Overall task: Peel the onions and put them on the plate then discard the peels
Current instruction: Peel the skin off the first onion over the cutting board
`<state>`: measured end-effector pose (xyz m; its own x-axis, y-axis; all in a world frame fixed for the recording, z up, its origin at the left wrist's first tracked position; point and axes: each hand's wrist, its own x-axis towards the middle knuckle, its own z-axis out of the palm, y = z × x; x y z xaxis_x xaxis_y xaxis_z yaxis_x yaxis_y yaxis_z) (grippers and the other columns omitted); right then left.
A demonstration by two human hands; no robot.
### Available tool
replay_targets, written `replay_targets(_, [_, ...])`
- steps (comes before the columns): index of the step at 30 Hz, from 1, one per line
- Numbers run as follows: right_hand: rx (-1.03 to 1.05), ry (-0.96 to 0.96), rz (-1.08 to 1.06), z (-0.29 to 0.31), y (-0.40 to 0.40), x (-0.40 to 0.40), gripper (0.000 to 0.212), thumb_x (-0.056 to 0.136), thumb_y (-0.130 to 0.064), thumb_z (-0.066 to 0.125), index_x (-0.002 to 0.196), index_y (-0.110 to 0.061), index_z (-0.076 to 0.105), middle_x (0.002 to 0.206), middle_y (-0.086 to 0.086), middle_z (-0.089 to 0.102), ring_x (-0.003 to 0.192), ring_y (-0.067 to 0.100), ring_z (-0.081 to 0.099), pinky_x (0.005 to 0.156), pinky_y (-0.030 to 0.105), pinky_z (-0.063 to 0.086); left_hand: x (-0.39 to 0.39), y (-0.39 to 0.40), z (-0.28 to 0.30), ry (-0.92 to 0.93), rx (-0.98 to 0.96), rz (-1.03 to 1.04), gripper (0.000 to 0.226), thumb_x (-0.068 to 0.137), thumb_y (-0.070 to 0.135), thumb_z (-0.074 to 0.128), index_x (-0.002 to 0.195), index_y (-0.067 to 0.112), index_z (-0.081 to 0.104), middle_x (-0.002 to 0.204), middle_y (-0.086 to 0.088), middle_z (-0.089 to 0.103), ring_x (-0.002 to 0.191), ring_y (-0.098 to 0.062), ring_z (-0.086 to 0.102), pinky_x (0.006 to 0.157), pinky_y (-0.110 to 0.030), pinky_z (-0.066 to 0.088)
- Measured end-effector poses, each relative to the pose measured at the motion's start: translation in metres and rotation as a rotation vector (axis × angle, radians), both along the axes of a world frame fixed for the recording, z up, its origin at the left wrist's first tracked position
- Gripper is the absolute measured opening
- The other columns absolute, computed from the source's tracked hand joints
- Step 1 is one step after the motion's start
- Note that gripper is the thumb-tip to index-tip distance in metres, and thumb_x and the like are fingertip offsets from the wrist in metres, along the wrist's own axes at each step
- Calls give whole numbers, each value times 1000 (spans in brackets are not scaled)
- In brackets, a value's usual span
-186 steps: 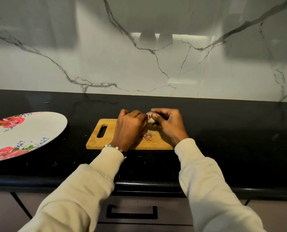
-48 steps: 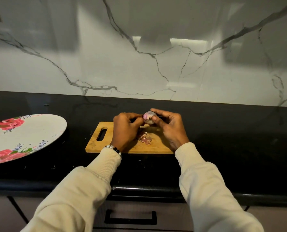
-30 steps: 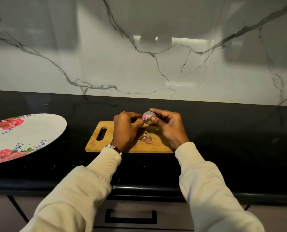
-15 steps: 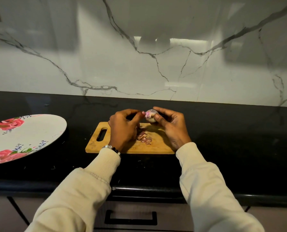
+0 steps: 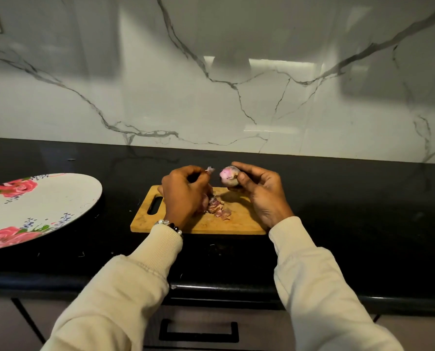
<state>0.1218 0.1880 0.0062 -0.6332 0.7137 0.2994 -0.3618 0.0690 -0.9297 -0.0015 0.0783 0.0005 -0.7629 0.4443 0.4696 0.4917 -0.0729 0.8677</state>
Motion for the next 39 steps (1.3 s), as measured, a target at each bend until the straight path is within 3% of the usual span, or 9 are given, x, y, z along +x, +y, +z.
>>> replay_targets(3, [4,12,16,0,1,0,28,93,7,55,114,-5,69,113,16,71,102,30,70,75,47,62,-3,-1,-1,-9,1,45,5,82,43,69,79,41,71,72,16,71,79,-15,70,86,-58,50])
replay_targets(6, [10,16,30,0,1,0,30,94,9,52,111,-9,70,111,15,71,98,27,70,73,41,62,1,-3,1,207,-119,120,18,88,30,67,101,40,72,94,15,72,100,-12,61,95,-41,31])
replay_targets(9, [14,17,29,-1,3,-1,33,94,10,51,109,-12,71,115,16,69,106,32,68,84,51,59,9,-7,5,430,-252,128,26,92,24,61,111,39,71,109,10,64,110,-13,45,83,-33,17])
replay_targets(16, [20,9,30,-2,3,-2,39,93,14,49,107,-14,73,120,19,67,116,38,63,100,62,47,10,-10,8,512,-231,114,18,95,36,59,107,36,72,105,12,67,109,-13,44,81,-33,14])
replay_targets(20, [17,5,28,-1,2,-2,38,93,14,49,108,-13,72,120,18,67,115,36,64,96,56,52,9,-9,8,475,-257,127,19,94,38,59,100,30,75,103,10,70,110,-14,44,86,-38,18])
replay_targets(25, [-29,22,29,1,2,1,35,93,11,53,106,-15,72,116,13,69,106,36,68,81,59,56,11,-9,7,435,-214,104,27,92,21,58,113,34,69,104,14,69,111,-12,46,90,-38,19])
replay_targets(33, [-5,38,40,3,-4,0,32,90,12,56,110,-9,70,117,18,69,110,30,67,88,36,58,11,-5,4,369,-296,21,31,91,54,54,94,32,76,88,17,70,109,-11,46,90,-44,22])
replay_targets(37, [5,35,77,3,-7,1,32,89,13,58,114,-5,67,110,14,72,104,26,70,81,30,59,10,-5,3,167,-242,-95,42,76,64,51,84,32,76,74,17,70,95,-17,62,92,-57,38])
replay_targets(39, [12,25,74,3,-8,1,33,89,13,58,116,-5,67,107,10,73,102,23,71,80,29,59,13,-6,5,42,-171,-171,30,82,50,60,84,25,78,72,10,72,82,-22,68,80,-58,51])
